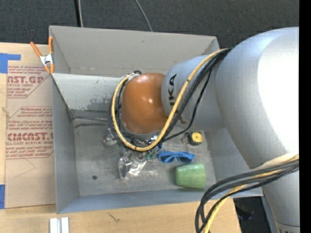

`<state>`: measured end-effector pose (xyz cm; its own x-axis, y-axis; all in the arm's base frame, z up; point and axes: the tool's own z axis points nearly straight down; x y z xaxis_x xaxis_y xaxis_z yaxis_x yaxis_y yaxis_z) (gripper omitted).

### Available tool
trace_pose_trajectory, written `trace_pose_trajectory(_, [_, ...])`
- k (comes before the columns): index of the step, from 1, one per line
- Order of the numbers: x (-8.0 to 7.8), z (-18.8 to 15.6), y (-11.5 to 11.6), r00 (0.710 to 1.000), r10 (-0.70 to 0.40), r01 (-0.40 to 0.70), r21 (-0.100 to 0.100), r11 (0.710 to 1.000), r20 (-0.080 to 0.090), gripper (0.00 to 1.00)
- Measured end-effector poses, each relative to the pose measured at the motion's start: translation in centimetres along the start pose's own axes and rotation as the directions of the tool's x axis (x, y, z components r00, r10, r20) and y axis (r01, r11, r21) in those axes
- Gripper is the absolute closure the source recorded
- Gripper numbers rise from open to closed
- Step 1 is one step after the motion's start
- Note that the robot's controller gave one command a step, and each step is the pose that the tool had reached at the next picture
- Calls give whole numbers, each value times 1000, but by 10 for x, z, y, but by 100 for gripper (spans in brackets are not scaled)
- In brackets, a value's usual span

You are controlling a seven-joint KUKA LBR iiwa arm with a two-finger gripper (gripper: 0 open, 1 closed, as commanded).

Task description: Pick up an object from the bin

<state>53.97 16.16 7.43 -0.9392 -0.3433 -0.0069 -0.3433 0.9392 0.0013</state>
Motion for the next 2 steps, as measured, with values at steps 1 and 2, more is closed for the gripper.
trace_pose_trajectory(1, [39, -2, -79, 985, -170, 170, 2, 985, 16, 0])
trace_pose_trajectory(2, [38, -4, -78, 985, -172, 172, 2, 985, 15, 100])
